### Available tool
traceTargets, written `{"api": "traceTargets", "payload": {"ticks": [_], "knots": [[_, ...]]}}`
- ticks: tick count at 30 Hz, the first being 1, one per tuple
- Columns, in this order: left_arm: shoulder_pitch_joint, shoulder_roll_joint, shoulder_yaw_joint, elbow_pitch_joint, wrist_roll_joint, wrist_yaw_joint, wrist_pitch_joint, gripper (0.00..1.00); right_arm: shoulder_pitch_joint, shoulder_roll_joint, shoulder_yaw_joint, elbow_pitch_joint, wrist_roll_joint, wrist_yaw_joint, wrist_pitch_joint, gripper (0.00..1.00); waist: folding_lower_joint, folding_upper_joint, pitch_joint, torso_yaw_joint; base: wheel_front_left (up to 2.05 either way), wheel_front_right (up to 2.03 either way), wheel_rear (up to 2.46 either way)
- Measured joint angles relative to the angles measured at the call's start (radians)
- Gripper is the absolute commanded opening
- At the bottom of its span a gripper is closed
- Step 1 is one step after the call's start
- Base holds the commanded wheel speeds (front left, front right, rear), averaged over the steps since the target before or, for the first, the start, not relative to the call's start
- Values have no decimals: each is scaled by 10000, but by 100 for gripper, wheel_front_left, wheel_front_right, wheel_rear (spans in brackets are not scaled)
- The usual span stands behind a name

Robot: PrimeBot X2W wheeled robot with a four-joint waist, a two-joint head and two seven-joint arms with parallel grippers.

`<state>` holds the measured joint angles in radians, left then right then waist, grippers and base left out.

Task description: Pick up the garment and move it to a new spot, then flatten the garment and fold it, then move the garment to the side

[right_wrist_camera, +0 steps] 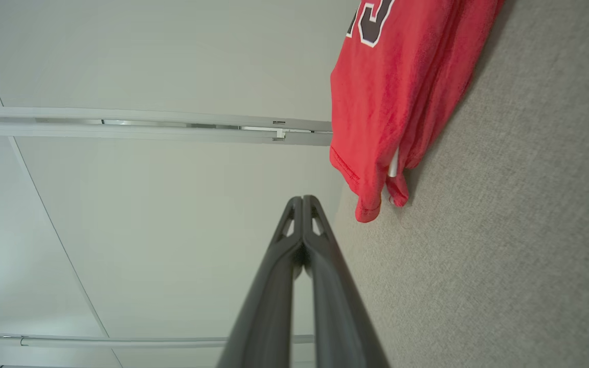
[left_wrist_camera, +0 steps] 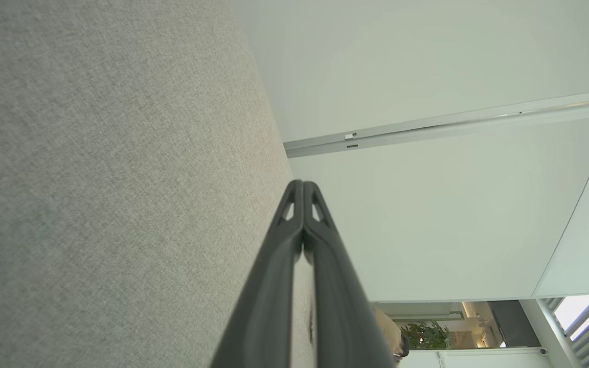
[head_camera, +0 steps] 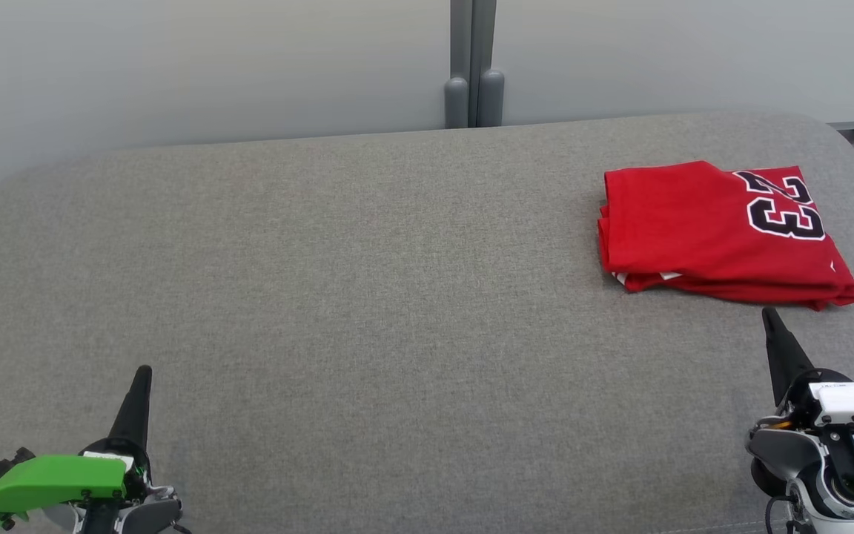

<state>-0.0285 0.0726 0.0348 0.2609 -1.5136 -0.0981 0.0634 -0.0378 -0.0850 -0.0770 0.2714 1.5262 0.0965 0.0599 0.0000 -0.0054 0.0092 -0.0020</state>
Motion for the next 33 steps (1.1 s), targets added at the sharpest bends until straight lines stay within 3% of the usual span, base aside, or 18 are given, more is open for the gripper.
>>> {"api": "traceTargets", "payload": {"ticks": [9,33], "knots": [[-185,-224,221,157,-989,-215,268,0,-171,257,-280,36,876,178,265,0,0,0,-65,20,0,0,0],[-286,-224,247,180,-1028,-221,282,0,-171,276,-341,88,928,178,295,0,0,0,-67,20,0,0,0]]}}
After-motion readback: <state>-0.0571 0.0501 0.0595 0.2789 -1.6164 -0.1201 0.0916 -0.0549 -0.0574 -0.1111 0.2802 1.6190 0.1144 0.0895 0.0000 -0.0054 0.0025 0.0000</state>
